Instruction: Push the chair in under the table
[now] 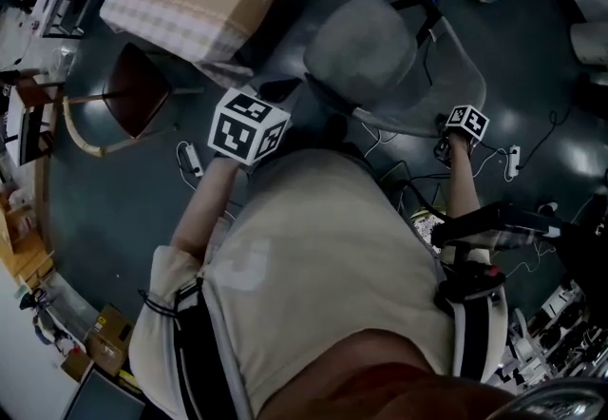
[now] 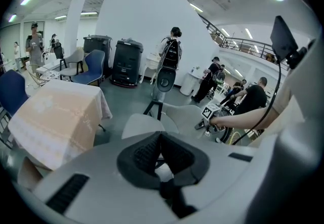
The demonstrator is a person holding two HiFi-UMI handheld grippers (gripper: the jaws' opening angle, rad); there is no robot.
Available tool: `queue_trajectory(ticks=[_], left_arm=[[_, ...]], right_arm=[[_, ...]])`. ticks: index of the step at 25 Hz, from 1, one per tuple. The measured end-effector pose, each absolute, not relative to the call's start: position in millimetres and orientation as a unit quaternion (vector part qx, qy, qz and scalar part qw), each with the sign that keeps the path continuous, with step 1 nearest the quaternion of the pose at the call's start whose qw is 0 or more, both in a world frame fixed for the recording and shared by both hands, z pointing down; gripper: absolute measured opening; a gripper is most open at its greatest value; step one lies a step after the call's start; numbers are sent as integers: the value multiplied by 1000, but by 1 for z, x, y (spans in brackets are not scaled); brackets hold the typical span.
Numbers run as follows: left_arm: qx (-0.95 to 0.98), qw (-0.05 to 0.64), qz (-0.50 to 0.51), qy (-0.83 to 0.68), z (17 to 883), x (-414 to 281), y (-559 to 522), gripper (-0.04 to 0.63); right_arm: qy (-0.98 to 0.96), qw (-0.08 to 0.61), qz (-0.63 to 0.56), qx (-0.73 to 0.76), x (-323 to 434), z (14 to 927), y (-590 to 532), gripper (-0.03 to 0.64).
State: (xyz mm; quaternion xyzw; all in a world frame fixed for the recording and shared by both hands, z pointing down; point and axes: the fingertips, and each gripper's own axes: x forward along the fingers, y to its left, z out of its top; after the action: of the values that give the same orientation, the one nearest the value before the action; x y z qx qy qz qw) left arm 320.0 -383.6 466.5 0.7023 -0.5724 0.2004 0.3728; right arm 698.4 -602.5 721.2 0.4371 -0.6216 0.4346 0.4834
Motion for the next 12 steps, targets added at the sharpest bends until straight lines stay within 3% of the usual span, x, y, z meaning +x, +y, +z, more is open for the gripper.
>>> queue_trajectory(ticks=[12], left_arm=[[716,369,221,-550,466,333,-391,8]], right_arm=[[-631,483,428,429,697,719,-605,169]])
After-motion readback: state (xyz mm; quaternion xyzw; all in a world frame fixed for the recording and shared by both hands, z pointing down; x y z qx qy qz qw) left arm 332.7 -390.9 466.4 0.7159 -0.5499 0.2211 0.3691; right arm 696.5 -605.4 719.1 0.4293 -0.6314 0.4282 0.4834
